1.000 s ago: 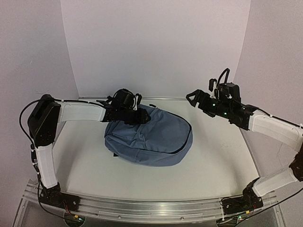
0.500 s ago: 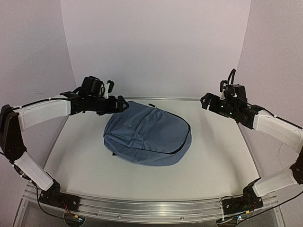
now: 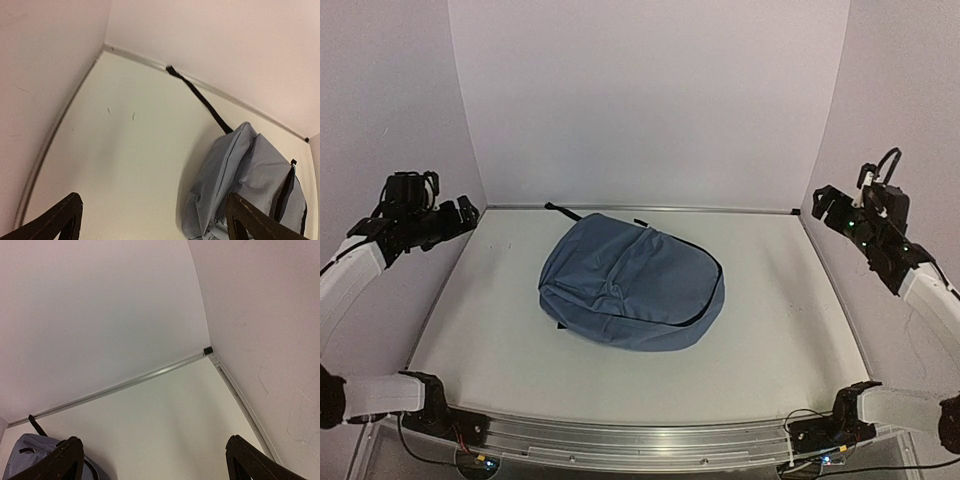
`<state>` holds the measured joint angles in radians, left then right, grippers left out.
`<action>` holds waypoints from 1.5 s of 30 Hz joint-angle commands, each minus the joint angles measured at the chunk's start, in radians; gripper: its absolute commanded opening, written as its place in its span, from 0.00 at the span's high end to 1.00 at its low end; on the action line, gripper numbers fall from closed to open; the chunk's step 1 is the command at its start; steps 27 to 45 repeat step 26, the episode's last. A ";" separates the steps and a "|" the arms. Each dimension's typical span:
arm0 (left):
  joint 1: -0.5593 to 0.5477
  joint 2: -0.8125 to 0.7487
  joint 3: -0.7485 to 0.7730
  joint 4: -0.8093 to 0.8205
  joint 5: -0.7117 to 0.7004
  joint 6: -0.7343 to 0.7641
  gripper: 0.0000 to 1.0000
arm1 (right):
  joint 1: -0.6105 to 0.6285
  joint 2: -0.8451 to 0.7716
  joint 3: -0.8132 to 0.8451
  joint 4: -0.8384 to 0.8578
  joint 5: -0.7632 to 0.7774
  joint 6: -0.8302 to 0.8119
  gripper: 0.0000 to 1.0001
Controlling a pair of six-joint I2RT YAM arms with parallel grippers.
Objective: Pack the student bag
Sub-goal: Reset both arms
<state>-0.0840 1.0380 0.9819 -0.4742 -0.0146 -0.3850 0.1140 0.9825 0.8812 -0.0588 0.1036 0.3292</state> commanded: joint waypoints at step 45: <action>-0.002 -0.466 -0.187 -0.028 -0.217 0.161 0.00 | 0.004 -0.355 -0.359 0.374 0.121 -0.101 0.02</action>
